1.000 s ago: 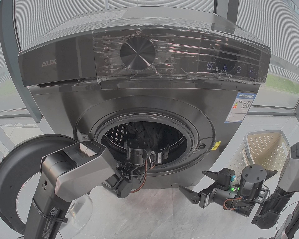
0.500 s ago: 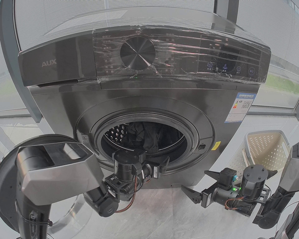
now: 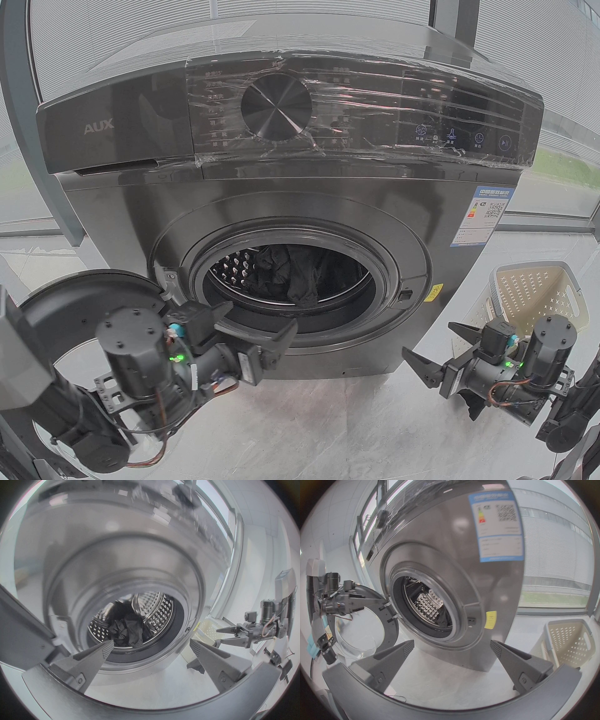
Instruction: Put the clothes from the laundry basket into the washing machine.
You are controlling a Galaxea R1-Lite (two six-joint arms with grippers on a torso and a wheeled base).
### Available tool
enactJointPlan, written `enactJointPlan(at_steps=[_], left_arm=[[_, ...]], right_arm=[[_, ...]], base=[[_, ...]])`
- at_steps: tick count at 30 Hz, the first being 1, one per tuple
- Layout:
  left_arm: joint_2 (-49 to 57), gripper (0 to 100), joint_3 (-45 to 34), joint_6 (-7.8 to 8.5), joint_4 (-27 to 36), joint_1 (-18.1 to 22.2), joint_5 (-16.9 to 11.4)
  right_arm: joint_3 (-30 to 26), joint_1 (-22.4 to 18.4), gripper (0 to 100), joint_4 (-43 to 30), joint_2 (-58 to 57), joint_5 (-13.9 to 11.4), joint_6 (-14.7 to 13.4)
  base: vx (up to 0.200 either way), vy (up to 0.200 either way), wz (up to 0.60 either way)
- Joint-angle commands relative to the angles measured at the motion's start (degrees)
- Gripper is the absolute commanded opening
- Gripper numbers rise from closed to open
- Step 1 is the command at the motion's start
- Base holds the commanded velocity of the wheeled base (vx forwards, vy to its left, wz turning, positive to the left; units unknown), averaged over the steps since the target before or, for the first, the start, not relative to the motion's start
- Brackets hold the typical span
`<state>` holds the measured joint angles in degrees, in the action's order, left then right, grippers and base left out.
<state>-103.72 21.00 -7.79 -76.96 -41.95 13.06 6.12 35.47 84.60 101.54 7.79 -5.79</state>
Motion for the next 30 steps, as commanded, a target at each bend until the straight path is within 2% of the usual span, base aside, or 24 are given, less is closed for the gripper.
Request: enactJointPlan(at_steps=[1, 6, 11, 12, 14, 17, 19, 23, 30], left_arm=[[16.4, 100, -10.1, -0.47, 0.1, 0.1, 0.0], [20.8, 100, -16.2, 0.06, -0.8, 1.6, 0.0], [26.5, 100, -17.7, -0.38, -0.7, 1.7, 0.1], [28.0, 100, -17.7, -0.21, -0.6, 1.8, 0.2], [29.3, 100, -17.8, 0.32, -0.5, 1.8, 0.3], [32.3, 100, -19.9, 2.87, -0.2, 1.9, 0.3], [33.5, 100, -21.0, 3.4, 0.4, 2.0, 0.7], [38.5, 100, -21.0, 3.92, 3.5, 2.3, 4.5], [45.4, 100, -21.0, 4.1, 11.9, 5.4, 5.1]], right_arm=[[-5.1, -4.7, 100, -0.5, -9.7, 0.9, 1.5], [-6.1, -6.8, 100, -1.3, -15.4, 1.0, 2.0], [-6.1, -7.9, 100, -6.9, -22.1, 1.1, 2.1], [-6.1, -8.7, 100, -10.4, -25.0, 0.8, 2.2], [-6.1, -9.1, 100, -13.6, -27.4, 0.6, 2.2], [-6.1, -9.3, 100, -20.5, -32.8, 0.6, 2.1], [-6.1, -9.3, 100, -22.9, -34.9, 0.7, 2.0], [-6.1, -10.6, 100, -26.0, -38.5, 1.0, 2.0], [-6.1, -13.3, 100, -31.9, -45.1, 1.9, 4.1]], base=[[0.0, 0.0, 0.0], [0.0, 0.0, 0.0], [0.0, 0.0, 0.0], [0.0, 0.0, 0.0], [0.0, 0.0, 0.0], [0.0, 0.0, 0.0], [0.0, 0.0, 0.0], [-0.2, 0.0, 0.0], [-0.2, 0.0, 0.0]])
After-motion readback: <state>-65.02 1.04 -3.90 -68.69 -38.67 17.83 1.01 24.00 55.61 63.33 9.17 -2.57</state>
